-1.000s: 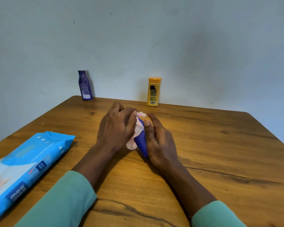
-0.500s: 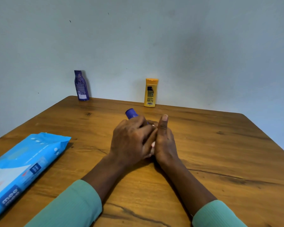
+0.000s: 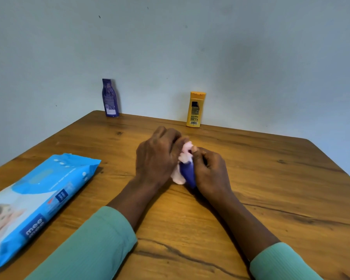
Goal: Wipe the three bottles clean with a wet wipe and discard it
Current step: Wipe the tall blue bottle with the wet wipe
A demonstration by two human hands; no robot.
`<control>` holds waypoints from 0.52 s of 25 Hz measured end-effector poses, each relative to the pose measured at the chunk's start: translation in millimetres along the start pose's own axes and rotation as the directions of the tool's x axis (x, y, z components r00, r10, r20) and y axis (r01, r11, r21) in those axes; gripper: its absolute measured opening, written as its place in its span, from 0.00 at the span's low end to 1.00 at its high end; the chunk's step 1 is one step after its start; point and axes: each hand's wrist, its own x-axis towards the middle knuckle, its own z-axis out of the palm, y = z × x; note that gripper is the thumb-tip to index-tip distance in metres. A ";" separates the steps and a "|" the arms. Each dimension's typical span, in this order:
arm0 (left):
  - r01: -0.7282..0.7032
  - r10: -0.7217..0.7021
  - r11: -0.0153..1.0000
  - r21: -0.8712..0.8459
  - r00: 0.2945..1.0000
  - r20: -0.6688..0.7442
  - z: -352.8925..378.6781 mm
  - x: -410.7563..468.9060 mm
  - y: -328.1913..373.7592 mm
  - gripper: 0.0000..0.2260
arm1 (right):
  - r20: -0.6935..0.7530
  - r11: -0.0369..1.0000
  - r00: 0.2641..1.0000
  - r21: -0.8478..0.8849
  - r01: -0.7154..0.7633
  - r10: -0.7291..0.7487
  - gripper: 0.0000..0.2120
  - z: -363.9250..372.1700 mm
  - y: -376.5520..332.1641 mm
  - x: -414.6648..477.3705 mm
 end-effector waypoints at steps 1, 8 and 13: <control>-0.084 0.085 0.995 -0.050 0.996 0.034 2.8 -4.6 9.6 0.14 | -0.068 0.986 0.995 0.159 -0.055 0.067 0.16 -1.4 3.4 3.0; -0.091 0.093 0.904 -0.418 0.996 -0.015 10.7 -9.1 18.7 0.11 | 0.047 0.749 0.967 0.623 -0.224 0.250 0.19 -22.8 -2.3 7.6; 0.453 -0.527 0.469 -0.758 0.832 0.172 0.3 7.3 -15.0 0.07 | 0.235 0.928 0.961 0.304 -0.215 0.146 0.22 -21.9 -5.8 5.6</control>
